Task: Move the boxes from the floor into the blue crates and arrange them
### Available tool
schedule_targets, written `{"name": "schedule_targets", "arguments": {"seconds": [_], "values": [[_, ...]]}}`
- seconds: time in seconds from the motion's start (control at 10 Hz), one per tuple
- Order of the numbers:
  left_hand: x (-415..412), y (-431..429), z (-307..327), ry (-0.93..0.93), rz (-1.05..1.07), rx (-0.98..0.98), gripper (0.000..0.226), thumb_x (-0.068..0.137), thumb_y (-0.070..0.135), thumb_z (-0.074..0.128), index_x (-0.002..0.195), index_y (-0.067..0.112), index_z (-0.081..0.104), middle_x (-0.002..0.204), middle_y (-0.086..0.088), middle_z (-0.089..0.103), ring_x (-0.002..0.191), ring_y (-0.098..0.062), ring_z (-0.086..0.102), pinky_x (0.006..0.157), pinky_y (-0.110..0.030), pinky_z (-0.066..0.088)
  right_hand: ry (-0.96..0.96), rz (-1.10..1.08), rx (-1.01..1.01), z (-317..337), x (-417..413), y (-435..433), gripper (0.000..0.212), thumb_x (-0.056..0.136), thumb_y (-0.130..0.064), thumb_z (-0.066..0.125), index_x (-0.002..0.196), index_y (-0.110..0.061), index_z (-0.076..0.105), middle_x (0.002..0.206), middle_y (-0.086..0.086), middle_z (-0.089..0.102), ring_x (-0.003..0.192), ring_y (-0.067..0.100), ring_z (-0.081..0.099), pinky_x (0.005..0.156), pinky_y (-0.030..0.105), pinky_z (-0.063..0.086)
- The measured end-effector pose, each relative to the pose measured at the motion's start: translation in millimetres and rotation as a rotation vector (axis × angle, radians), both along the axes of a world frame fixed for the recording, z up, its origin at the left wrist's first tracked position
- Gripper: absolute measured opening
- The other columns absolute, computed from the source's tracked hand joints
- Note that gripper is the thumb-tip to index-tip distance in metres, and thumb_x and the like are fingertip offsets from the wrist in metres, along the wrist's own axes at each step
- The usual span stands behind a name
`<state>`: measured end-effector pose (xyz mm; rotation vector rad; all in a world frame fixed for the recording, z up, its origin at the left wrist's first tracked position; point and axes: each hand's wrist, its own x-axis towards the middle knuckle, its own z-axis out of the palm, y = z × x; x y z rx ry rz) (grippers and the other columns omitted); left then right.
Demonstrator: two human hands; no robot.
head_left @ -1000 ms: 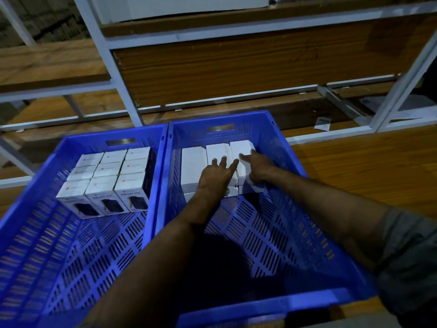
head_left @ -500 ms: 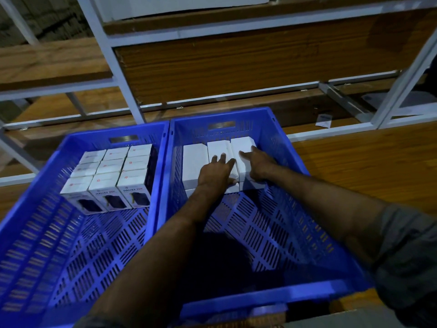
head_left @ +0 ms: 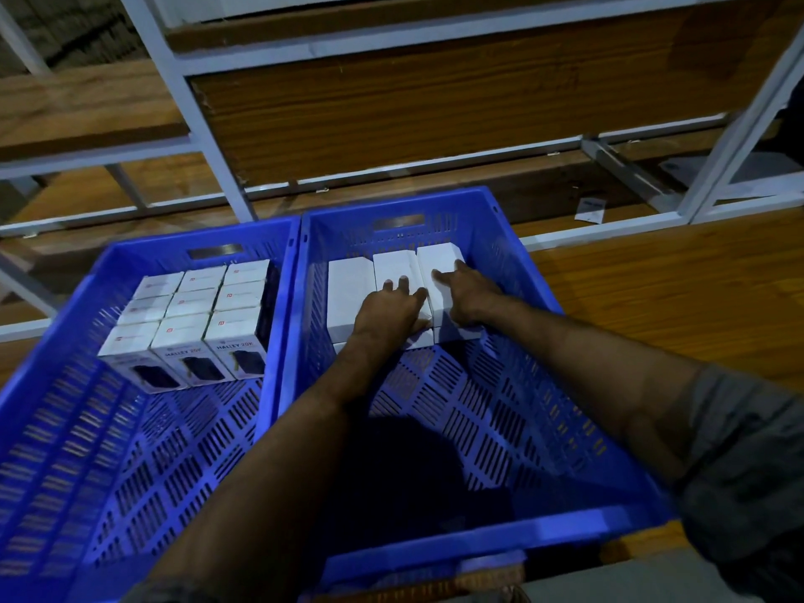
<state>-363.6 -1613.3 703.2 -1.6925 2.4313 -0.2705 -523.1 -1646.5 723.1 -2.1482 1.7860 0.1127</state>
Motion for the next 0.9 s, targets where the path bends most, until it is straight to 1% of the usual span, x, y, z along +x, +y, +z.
{"name": "schedule_targets", "arguments": {"seconds": [0.1,0.2,0.3,0.4,0.5,0.6,0.7,0.8,0.9], "values": [[-2,2,-1,0.006,0.017,-0.007,0.06,0.098,0.051,0.054,0.146,0.016,0.043,0.148,-0.02,0.044,0.127,-0.039,0.051,0.078,-0.044,0.054,-0.006,0.003,-0.006,-1,-1,-1,0.097,0.087,-0.001,0.069,0.161,-0.036,0.016,0.17,0.007,-0.001,0.153,0.031,0.021,0.117,0.043,0.037],[-6,8,-4,0.054,0.057,-0.037,0.056,0.096,0.047,0.06,0.142,0.02,0.047,0.147,-0.014,0.045,0.128,-0.035,0.05,0.083,-0.042,0.052,-0.009,0.016,-0.02,-5,-3,-1,0.099,0.086,0.0,0.07,0.161,-0.035,0.016,0.17,0.008,-0.001,0.152,0.032,0.023,0.116,0.042,0.037],[-5,9,-4,0.088,0.07,-0.028,0.058,0.093,0.043,0.067,0.143,0.021,0.047,0.148,-0.011,0.045,0.129,-0.034,0.049,0.086,-0.043,0.052,-0.008,0.03,-0.021,-6,-4,0,0.099,0.087,0.0,0.07,0.161,-0.035,0.015,0.17,0.009,-0.002,0.152,0.032,0.024,0.115,0.041,0.038],[-3,7,1,0.12,0.069,0.014,0.066,0.089,0.038,0.074,0.146,0.021,0.044,0.151,-0.012,0.042,0.133,-0.035,0.047,0.088,-0.046,0.053,0.004,0.031,-0.011,-8,-5,0,0.101,0.087,-0.002,0.07,0.161,-0.037,0.012,0.17,0.006,-0.006,0.153,0.032,0.022,0.116,0.042,0.038],[-1,5,5,0.138,0.075,0.057,0.077,0.084,0.036,0.079,0.149,0.019,0.04,0.155,-0.012,0.04,0.137,-0.035,0.045,0.094,-0.048,0.052,0.007,0.028,-0.003,-9,-5,-2,0.107,0.083,-0.007,0.077,0.161,-0.039,0.011,0.17,0.006,-0.007,0.152,0.034,0.024,0.115,0.043,0.039],[10,3,16,0.178,0.074,0.116,0.101,0.075,0.04,0.086,0.156,0.015,0.029,0.155,-0.012,0.042,0.138,-0.033,0.045,0.102,-0.047,0.047,0.0,0.032,0.007,-6,-7,-4,0.116,0.076,-0.022,0.086,0.161,-0.036,0.009,0.17,0.007,-0.004,0.151,0.036,0.02,0.118,0.045,0.035],[20,5,29,0.237,0.103,0.109,0.103,0.077,0.036,0.085,0.158,0.016,0.026,0.157,-0.012,0.04,0.14,-0.032,0.043,0.105,-0.048,0.045,-0.039,0.018,-0.019,-3,-7,-1,0.124,0.07,-0.029,0.091,0.162,-0.033,0.007,0.17,0.009,-0.003,0.153,0.036,0.015,0.12,0.043,0.03],[44,10,56,0.433,0.132,-0.007,0.07,0.09,0.027,0.073,0.152,0.02,0.041,0.155,-0.007,0.045,0.139,-0.029,0.046,0.106,-0.046,0.046,-0.154,-0.067,-0.034,8,-13,-4,0.133,0.061,-0.022,0.096,0.162,-0.03,0.011,0.169,0.011,0.009,0.153,0.033,0.018,0.12,0.041,0.031],[64,18,67,0.535,0.171,-0.103,0.051,0.093,0.029,0.068,0.142,0.025,0.054,0.148,-0.003,0.054,0.131,-0.027,0.055,0.102,-0.043,0.049,-0.251,-0.111,-0.045,8,-19,-7,0.129,0.054,-0.016,0.096,0.161,-0.024,0.023,0.163,0.014,0.027,0.147,0.033,0.032,0.114,0.04,0.04]]}}
